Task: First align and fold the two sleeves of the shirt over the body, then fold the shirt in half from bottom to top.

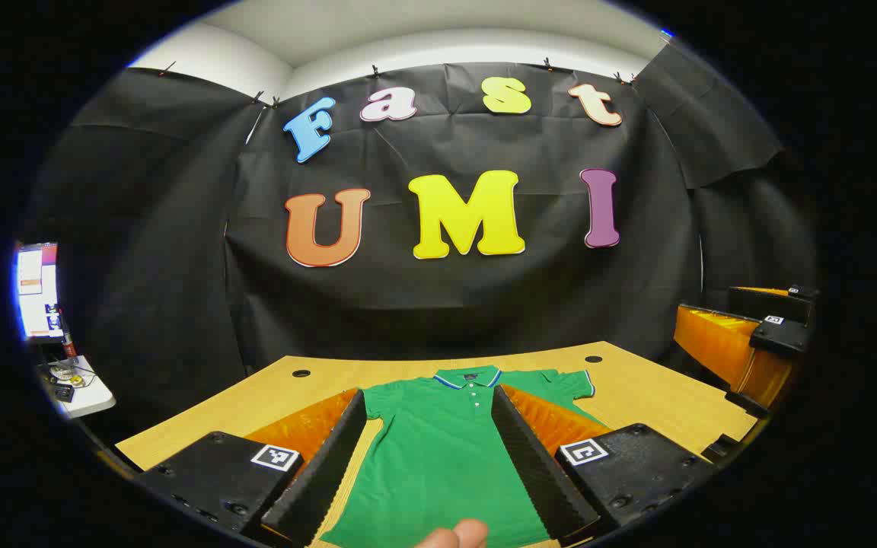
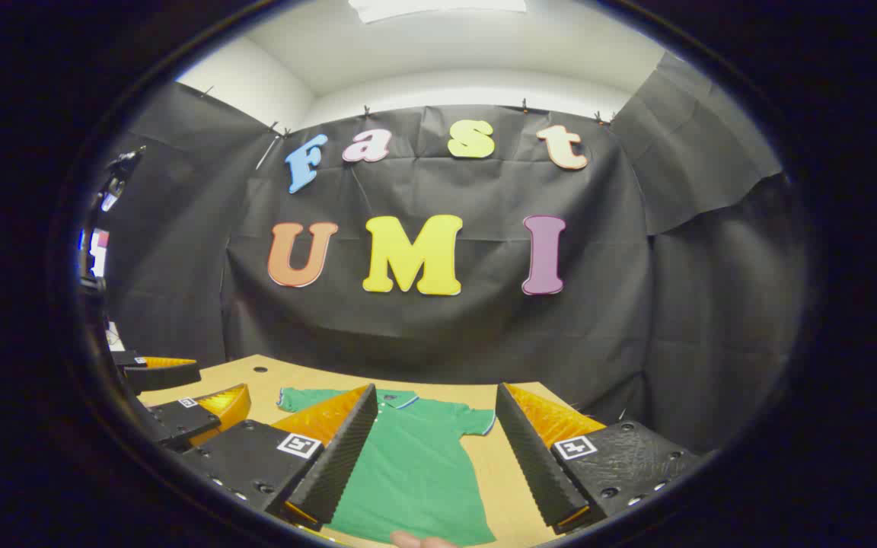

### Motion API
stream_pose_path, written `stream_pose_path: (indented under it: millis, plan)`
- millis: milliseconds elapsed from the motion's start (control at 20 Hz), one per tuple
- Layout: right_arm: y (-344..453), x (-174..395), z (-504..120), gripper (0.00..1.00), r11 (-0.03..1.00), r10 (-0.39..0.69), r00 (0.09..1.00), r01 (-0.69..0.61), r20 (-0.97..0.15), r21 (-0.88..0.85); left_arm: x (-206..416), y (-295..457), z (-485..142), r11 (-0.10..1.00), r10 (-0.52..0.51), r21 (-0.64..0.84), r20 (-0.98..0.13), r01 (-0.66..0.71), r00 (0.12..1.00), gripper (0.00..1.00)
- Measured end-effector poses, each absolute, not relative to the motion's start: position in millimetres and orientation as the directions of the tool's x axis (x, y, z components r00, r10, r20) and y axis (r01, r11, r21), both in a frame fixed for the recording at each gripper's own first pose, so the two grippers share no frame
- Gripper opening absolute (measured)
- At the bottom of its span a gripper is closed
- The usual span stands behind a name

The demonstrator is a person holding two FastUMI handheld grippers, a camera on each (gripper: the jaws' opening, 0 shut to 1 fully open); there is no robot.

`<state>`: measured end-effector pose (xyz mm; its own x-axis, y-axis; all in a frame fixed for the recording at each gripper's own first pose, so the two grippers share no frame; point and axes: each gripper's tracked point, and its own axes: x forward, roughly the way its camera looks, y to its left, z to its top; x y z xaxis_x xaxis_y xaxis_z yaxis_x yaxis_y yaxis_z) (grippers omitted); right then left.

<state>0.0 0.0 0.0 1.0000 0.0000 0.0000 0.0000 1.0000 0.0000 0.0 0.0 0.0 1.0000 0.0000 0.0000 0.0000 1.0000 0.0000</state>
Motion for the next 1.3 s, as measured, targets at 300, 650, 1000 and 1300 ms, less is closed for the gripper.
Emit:
stream_pose_path:
  millis: [300,650,1000,1300]
  plan:
    - [2,5,-17,0.95,1.0,0.011,0.999,-0.012,-0.034,-0.011,6,15,-3,0.999,0.025,-0.031,-0.013,-0.026,1.0,1.0]
    - [-10,9,-26,0.95,1.0,-0.004,0.998,0.003,-0.056,-0.009,8,11,-11,0.999,0.019,-0.044,-0.042,-0.021,0.999,1.0]
    - [-27,40,-37,0.97,0.999,-0.034,0.998,0.034,-0.061,-0.006,15,11,-16,0.999,0.025,-0.02,-0.05,-0.026,0.998,1.0]
    - [-57,106,-70,0.96,0.994,-0.091,0.991,0.084,-0.102,-0.076,31,5,-31,0.999,-0.001,-0.05,-0.068,-0.002,0.998,1.0]
